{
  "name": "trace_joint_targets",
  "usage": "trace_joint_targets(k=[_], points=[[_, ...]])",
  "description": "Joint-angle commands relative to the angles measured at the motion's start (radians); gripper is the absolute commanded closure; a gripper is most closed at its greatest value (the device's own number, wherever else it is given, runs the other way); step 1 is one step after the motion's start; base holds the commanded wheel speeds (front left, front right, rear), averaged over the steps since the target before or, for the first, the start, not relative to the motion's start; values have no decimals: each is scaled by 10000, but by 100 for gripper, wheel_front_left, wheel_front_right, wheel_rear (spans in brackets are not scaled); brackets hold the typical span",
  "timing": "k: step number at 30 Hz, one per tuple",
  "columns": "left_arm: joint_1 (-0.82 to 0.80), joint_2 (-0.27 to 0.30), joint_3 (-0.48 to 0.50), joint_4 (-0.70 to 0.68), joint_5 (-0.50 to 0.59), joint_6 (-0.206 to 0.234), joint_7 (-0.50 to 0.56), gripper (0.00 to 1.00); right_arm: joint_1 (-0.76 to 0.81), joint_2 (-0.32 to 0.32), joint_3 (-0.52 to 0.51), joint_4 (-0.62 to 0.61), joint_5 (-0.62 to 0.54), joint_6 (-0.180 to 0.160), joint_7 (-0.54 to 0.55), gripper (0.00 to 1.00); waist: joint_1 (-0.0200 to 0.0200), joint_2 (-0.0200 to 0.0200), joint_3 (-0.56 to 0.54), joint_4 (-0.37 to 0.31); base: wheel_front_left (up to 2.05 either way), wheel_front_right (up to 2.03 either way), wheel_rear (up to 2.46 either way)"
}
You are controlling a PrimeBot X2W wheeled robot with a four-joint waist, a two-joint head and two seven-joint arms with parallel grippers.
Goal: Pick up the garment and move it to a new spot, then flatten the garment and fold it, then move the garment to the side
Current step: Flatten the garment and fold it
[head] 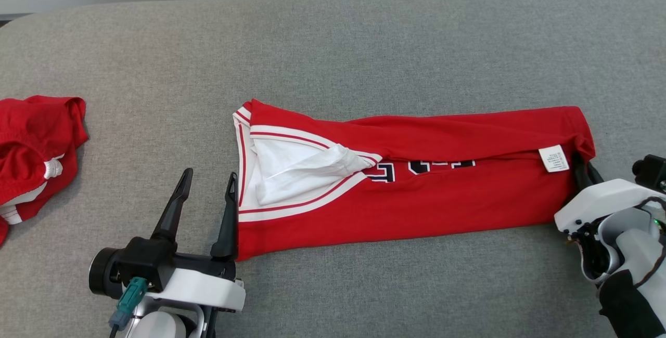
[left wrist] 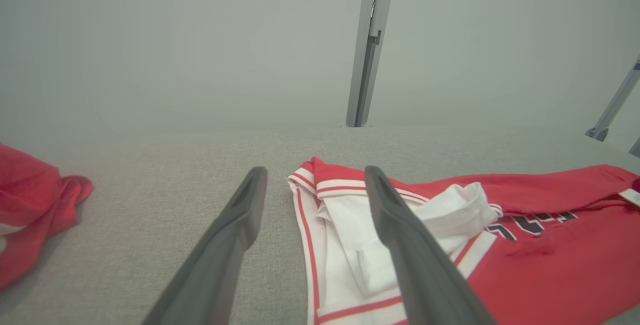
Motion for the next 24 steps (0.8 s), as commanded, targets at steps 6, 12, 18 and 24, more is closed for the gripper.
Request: trace_joint_targets(k=[6,12,18,24], points=[[-108,38,49,25,110,-74,-34,0,315,-520,-101,-749,183,1,11,100,0,0,-158,25,0,0,0],[-27,38,112,10,138,-94,-34,0,364,-1260,346,-1646,776,1,13,100,0,0,-218,49,0,0,0],[-31,38,83,94,38,-80,-34,0,496,-1497,915,-2918,1849,2,264,100,0,0,-343,93,0,0,0],[4,39,-17,132,-100,6,-34,0,751,-1352,1468,-4845,3168,4,882,100,0,0,-527,210,0,0,0]])
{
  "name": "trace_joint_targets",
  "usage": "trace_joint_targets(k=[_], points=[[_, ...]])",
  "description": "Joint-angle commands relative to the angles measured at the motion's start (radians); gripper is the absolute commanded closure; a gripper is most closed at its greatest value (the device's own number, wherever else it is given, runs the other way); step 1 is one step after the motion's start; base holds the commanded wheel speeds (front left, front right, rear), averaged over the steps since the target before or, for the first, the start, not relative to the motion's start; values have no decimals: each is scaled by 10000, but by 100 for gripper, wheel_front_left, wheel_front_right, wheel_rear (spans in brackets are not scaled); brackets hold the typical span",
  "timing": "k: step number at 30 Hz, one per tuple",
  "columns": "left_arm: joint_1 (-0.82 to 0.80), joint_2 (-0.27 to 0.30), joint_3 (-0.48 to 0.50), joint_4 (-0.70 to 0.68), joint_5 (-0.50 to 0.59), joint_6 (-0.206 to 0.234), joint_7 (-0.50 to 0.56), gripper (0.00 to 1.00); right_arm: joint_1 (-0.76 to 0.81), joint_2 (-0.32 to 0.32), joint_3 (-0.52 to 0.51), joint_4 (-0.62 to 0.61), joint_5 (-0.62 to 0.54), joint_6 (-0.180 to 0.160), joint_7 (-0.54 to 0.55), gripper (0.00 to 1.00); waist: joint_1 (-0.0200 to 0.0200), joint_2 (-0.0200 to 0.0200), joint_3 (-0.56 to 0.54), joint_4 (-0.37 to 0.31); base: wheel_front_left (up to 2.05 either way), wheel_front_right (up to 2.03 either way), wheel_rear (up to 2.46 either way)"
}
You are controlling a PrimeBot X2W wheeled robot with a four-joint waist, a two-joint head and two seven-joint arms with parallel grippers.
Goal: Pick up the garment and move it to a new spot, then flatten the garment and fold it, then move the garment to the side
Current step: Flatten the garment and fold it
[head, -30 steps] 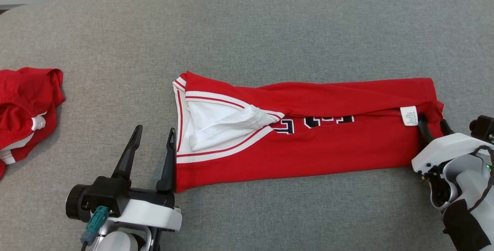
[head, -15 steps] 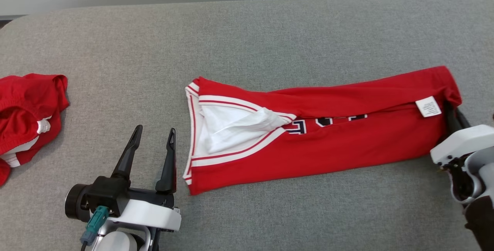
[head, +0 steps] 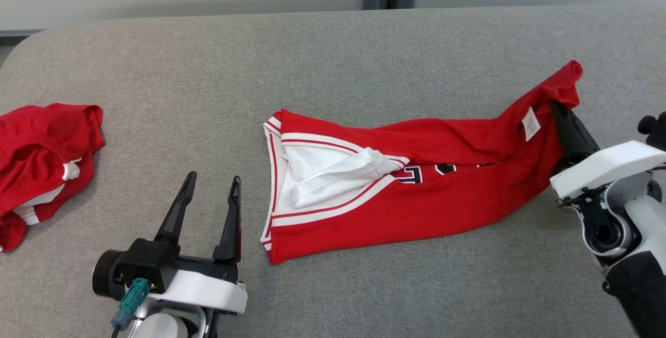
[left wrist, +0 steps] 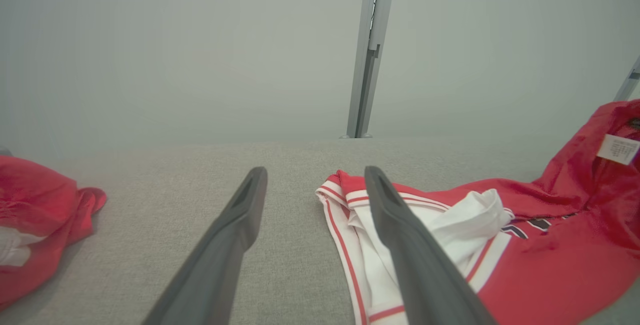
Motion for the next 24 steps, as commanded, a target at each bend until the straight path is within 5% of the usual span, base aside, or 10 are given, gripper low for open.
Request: trace_joint_targets(k=[1,12,24], points=[[6,43,12,-18,-76,74,-34,0,200,14,110,-539,387,6,223,100,0,-1,-74,99,0,0,0],[76,38,-11,54,-192,112,-34,0,725,606,719,-2755,1386,6,984,100,0,-1,-266,954,0,0,0],[-95,37,-319,-18,-448,245,-34,0,386,1786,1310,-1846,757,6,885,100,0,-1,-305,2101,0,0,0]])
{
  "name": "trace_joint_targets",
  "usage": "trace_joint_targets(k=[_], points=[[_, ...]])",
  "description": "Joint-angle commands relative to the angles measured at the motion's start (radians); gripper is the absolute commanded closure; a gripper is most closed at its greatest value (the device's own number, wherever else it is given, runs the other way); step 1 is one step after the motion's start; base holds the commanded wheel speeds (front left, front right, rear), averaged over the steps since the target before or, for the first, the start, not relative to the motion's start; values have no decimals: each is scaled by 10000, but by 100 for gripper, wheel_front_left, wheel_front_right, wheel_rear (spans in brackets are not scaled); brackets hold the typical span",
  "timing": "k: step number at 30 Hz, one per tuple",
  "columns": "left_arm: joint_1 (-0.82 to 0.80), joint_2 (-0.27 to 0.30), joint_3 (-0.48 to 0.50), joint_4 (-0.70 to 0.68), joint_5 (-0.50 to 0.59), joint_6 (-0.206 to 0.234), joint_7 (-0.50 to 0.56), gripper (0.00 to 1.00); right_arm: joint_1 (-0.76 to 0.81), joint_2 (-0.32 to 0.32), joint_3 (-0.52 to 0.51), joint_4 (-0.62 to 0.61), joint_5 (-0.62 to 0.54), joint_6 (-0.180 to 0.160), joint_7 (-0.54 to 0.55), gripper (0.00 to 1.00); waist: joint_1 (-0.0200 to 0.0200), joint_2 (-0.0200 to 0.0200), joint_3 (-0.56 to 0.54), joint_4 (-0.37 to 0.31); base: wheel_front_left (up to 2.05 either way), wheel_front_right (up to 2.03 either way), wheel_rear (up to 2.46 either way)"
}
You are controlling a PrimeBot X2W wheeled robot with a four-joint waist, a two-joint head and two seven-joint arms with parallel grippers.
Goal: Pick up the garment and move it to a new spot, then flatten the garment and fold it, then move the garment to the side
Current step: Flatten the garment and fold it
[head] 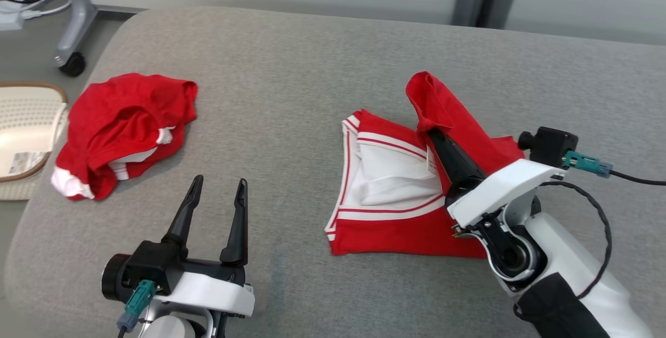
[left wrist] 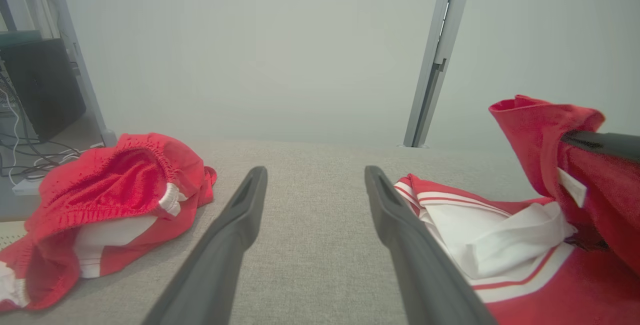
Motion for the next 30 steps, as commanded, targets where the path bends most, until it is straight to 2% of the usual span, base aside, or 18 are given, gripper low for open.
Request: trace_joint_targets(k=[1,11,16,22,24,25,26,27,30], points=[[-141,29,-28,-36,-49,52,-34,0,-125,47,32,170,-152,8,-106,100,0,0,6,261,0,0,0],[-111,32,-225,-72,-292,200,-36,0,-581,752,274,1674,-579,8,-378,100,0,0,72,1151,0,0,0],[-111,32,-285,-54,-350,218,-34,0,-764,993,380,2729,-788,8,-594,100,0,0,116,1369,0,0,0],[-196,32,-364,16,-395,240,-34,0,-949,1193,650,3735,-445,8,-608,98,0,0,140,1481,0,0,0],[-220,34,-400,44,-412,254,-34,0,-998,1208,841,3885,-260,8,-578,77,0,0,129,1496,0,0,0],[-231,32,-423,54,-411,252,-34,0,-988,1216,974,3842,-89,8,-601,59,0,0,117,1505,0,0,0],[-237,34,-440,69,-409,247,-36,0,-964,1220,1113,3805,96,8,-641,25,0,0,101,1510,0,0,0],[-236,34,-447,91,-403,247,-34,0,-947,1223,1255,3792,263,8,-671,0,0,0,81,1508,0,0,0],[-194,34,-407,142,-350,253,-36,0,-903,1216,1648,3530,941,8,-739,0,0,0,3,1435,0,0,0]])
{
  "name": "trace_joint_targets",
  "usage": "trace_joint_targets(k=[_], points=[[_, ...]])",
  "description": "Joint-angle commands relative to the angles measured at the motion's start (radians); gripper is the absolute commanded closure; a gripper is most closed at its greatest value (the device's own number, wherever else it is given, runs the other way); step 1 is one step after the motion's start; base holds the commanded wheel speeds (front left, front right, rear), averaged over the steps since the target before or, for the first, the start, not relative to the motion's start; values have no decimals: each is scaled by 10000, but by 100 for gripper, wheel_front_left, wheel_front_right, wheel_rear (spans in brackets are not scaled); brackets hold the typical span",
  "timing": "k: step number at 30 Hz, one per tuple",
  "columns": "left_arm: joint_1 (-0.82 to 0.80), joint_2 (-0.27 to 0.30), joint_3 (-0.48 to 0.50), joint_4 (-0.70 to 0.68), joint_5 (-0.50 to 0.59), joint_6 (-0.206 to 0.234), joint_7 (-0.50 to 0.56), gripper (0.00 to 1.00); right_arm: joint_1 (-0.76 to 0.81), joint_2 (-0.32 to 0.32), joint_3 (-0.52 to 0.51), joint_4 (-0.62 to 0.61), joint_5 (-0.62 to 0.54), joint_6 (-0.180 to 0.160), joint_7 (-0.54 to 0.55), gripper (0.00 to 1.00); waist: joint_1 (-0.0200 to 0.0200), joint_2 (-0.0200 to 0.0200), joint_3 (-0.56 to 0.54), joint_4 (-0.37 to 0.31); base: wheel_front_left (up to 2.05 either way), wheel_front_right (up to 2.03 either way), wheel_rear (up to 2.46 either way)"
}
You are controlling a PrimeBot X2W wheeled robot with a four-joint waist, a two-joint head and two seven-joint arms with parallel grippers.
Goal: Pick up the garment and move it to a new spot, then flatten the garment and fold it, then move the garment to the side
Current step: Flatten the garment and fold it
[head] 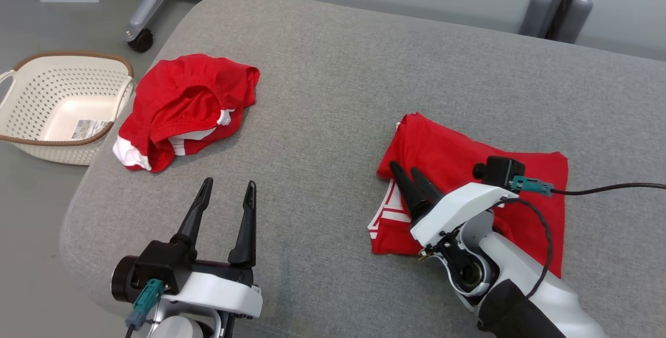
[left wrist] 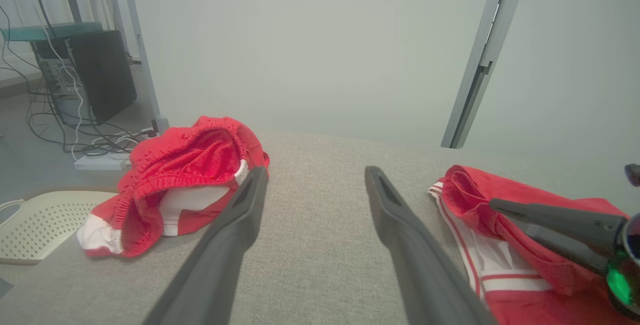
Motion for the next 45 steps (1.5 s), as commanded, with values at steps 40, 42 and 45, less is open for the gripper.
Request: trace_joint_targets(k=[40,42,45], points=[[348,41,420,548,60,-81,-36,0,2792,-1481,-3735,-3133,-6334,8,-1072,0,0,0,-1120,-3901,0,0,0],[433,39,391,566,25,-65,-36,0,3161,-1416,-4146,-3508,-7008,8,-1071,0,0,0,-1225,-3913,0,0,0],[597,41,403,597,-26,3,-36,0,3791,-1273,-4735,-4146,-7755,8,-1073,0,0,0,-1428,-3920,0,0,0]])
